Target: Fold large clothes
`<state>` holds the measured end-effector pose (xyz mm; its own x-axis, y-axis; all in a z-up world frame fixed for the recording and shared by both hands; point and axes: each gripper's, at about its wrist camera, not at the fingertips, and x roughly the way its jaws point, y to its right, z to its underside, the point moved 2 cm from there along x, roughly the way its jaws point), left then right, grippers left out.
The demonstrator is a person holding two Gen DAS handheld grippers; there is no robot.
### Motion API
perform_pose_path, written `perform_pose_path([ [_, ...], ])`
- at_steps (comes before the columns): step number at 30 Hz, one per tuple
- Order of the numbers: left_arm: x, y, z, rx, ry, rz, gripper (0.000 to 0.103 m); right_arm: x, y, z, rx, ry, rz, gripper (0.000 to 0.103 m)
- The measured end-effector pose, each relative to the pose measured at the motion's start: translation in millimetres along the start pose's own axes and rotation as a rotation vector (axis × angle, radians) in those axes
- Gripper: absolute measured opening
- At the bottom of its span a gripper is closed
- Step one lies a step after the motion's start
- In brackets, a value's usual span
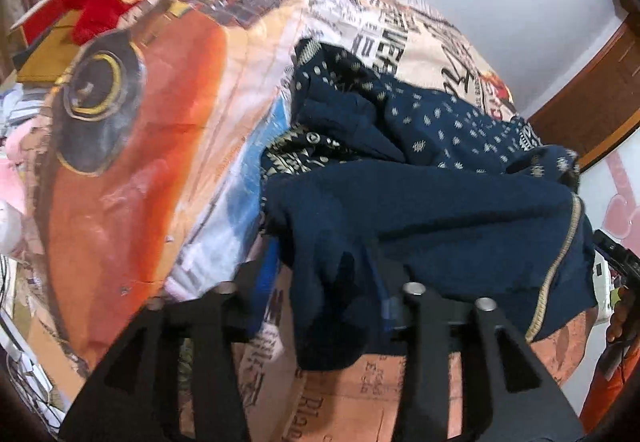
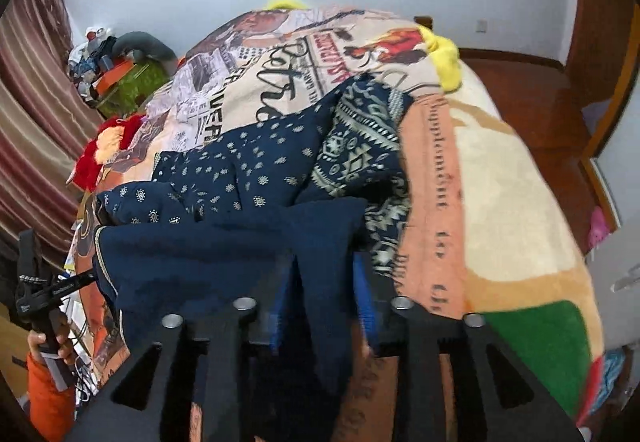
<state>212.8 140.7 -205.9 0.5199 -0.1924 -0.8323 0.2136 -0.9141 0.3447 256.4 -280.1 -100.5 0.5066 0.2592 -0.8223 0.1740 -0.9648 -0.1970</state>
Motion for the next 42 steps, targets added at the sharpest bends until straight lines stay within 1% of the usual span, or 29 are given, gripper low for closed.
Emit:
perform_pose_path([
  [1,-7.6,-1.5,1.9,0.006,0.013,-0.012,0.046,-8.7,1.1,1.8,0.003,0.017,-0.003,0.058],
  [2,-12.6,-2.4,2.9,0.009,0.018,-0.020,0.047,-14.6,2.3,2.9,0.007,0.033,-0.007,0.068],
  [3,-14.9,-2.8,3.4,0.009,0.020,-0.026,0.047,-24.0,4.4,5.1,0.014,0.062,-0.011,0.070],
  [5,-22.8,-5.9,8.6,0.008,0.025,-0.026,0.050,-37.5,6.7,7.8,0.021,0.093,-0.015,0.072],
  [8,-25.4,-8.6,19.4,0.008,0.016,-0.019,0.055,-51.9,10.7,13.7,0.044,0.101,-0.030,0.072],
  [10,-20.7,-9.5,28.0,0.001,-0.005,-0.004,0.056,-58.1,12.3,21.1,0.058,0.096,-0.050,0.072],
  [13,-3.2,-11.7,43.7,-0.035,-0.077,0.033,0.056,-59.2,10.1,35.3,0.057,0.078,-0.068,0.072],
  [18,26.8,-8.7,56.3,-0.095,-0.167,0.092,0.056,-45.0,5.9,57.9,0.070,0.035,-0.112,0.071],
  [19,31.7,-7.6,56.5,-0.106,-0.178,0.101,0.056,-38.9,4.7,62.0,0.078,0.014,-0.129,0.070],
  [20,36.7,-5.8,56.0,-0.118,-0.185,0.117,0.056,-35.1,3.6,64.0,0.083,0.006,-0.136,0.066],
  [21,38.3,-4.3,55.1,-0.124,-0.185,0.127,0.056,-32.5,2.4,65.5,0.078,0.017,-0.130,0.062],
  [23,40.7,1.4,53.4,-0.127,-0.177,0.151,0.056,-29.0,-0.1,66.3,0.063,0.021,-0.127,0.044],
  [24,40.1,3.6,52.6,-0.123,-0.172,0.152,0.052,-26.3,-0.5,65.6,0.069,0.018,-0.136,0.039],
  [26,38.1,11.0,49.8,-0.098,-0.164,0.164,0.030,-22.3,-0.6,64.2,0.081,0.010,-0.164,0.024],
  [27,36.2,14.1,48.9,-0.085,-0.163,0.166,0.024,-19.9,-1.7,63.4,0.076,0.005,-0.171,0.021],
  [28,32.7,16.7,48.2,-0.071,-0.156,0.160,0.014,-18.3,-2.9,61.9,0.069,0.005,-0.173,0.017],
  [29,26.7,21.1,47.0,-0.048,-0.141,0.147,0.012,-18.1,-4.4,61.2,0.064,0.006,-0.180,0.014],
  [30,23.0,21.3,45.4,-0.037,-0.133,0.143,0.012,-18.8,-6.0,60.4,0.063,0.011,-0.198,0.013],
  [31,14.0,25.3,43.6,-0.019,-0.107,0.139,0.009,-20.2,-7.6,60.4,0.064,0.020,-0.209,0.011],
  [33,0.2,31.7,38.5,0.007,-0.066,0.143,0.008,-27.7,-12.1,57.2,0.055,0.062,-0.225,0.009],
  [37,-45.1,50.2,25.0,0.082,0.065,0.145,0.007,-46.7,-20.0,44.8,0.043,0.139,-0.263,0.007],
  [39,-63.1,56.6,17.8,0.095,0.115,0.162,0.004,-56.6,-24.4,36.4,0.029,0.175,-0.273,0.007],
  [42,-88.8,66.4,-0.5,0.083,0.192,0.215,0.004,-69.5,-31.2,22.7,0.001,0.224,-0.284,0.006],
])
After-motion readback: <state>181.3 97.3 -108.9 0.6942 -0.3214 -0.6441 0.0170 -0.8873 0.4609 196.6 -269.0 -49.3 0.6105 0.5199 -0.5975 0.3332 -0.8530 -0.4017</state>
